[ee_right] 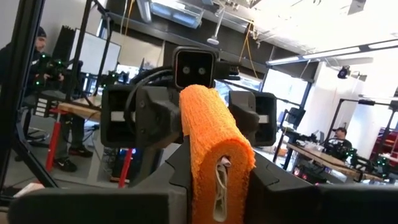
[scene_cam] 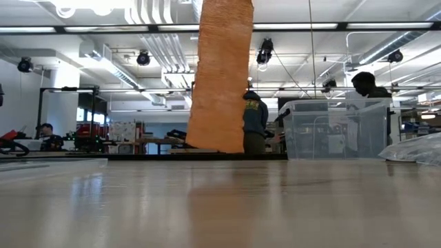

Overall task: Roll bandage
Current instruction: Roll the orange bandage

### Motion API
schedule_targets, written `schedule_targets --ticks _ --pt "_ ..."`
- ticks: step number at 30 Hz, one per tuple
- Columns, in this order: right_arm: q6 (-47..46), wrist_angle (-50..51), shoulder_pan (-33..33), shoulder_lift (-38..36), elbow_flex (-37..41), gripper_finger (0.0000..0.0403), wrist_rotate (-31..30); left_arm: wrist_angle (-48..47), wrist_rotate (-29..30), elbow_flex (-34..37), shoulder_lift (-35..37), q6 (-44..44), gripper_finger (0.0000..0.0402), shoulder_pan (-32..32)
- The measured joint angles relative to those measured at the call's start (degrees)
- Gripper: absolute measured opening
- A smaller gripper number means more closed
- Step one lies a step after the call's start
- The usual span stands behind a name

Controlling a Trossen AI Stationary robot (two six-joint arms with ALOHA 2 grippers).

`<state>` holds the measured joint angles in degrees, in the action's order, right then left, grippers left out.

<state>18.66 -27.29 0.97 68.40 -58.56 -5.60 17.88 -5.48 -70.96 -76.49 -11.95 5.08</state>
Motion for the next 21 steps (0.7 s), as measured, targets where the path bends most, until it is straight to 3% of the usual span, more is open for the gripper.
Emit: schedule_targets --ticks 3,10,11,14,18,21 --pt "-0.65 0.53 0.00 0.00 -0.04 0.0065 -0.12 -1.38 -0.07 -0.54 0.02 1.27 0.0196 0.00" --pt "-5.36 2.09 0.00 -0.06 -0.05 0.0075 -0.50 -3.59 -0.33 -0.28 0.33 -0.67 0.0036 -0.03" --pt "-6.54 2.13 0.00 -0.09 -0.05 0.0083 -0.56 -3.79 -0.33 -0.28 0.35 -0.96 0.0028 -0.02" --pt "-10.06 5.26 -0.02 -0.63 -0.47 0.0113 -0.53 -4.71 -0.28 -0.26 0.42 -1.99 0.0031 -0.02" --pt "-13.86 14.63 -0.02 -1.01 -4.64 0.0161 0.23 -6.00 -0.19 -0.24 1.05 -5.87 0.0074 -0.02" --pt "-15.25 20.79 -0.02 -0.92 -8.23 0.0188 0.75 -6.13 -0.14 -0.24 1.42 -7.31 0.0082 -0.02"
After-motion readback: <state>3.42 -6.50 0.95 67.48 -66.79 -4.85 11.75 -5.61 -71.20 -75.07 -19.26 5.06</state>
